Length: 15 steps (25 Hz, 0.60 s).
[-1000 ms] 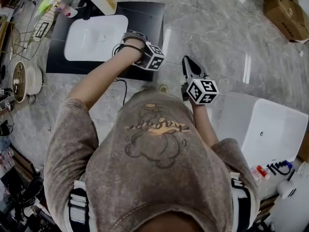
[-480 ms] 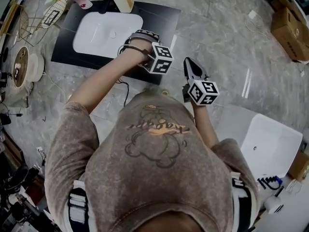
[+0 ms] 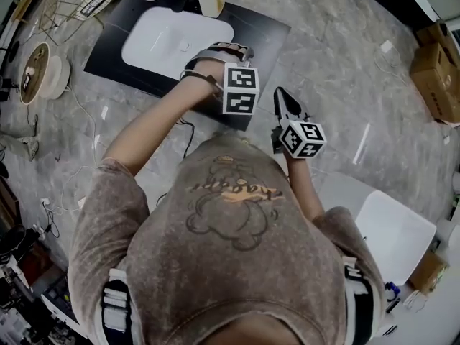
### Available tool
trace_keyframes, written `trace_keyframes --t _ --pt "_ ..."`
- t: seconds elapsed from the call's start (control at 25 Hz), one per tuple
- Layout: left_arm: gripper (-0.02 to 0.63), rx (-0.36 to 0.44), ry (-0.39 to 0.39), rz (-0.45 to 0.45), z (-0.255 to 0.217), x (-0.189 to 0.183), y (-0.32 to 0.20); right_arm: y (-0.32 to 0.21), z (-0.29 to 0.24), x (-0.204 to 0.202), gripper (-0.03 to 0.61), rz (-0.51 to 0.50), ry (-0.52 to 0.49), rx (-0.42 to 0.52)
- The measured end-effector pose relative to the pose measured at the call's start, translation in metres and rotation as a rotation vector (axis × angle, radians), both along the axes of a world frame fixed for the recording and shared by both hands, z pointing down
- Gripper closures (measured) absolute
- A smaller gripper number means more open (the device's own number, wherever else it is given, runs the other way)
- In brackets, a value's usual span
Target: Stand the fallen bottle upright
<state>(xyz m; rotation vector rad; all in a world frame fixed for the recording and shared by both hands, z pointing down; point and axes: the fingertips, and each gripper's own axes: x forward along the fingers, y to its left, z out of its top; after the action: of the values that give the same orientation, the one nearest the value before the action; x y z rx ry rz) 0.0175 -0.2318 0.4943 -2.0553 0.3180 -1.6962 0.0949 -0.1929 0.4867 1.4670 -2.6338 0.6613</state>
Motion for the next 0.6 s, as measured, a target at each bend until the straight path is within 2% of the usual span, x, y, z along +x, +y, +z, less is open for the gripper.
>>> trace_keyframes --t 0.12,0.32,0.6 --pt "0.324 0.003 0.147 -0.060 -0.021 -0.001 -0.004 -0.004 -0.002 -0.008 0.583 -0.023 0.007 0.002" --pt "0.324 -0.011 0.440 -0.169 -0.057 -0.011 -0.008 -0.013 -0.006 -0.016 0.583 -0.047 0.016 0.009" --pt "0.324 -0.064 0.888 -0.374 -0.083 -0.035 -0.010 -0.016 -0.009 -0.021 0.583 -0.063 0.024 0.018"
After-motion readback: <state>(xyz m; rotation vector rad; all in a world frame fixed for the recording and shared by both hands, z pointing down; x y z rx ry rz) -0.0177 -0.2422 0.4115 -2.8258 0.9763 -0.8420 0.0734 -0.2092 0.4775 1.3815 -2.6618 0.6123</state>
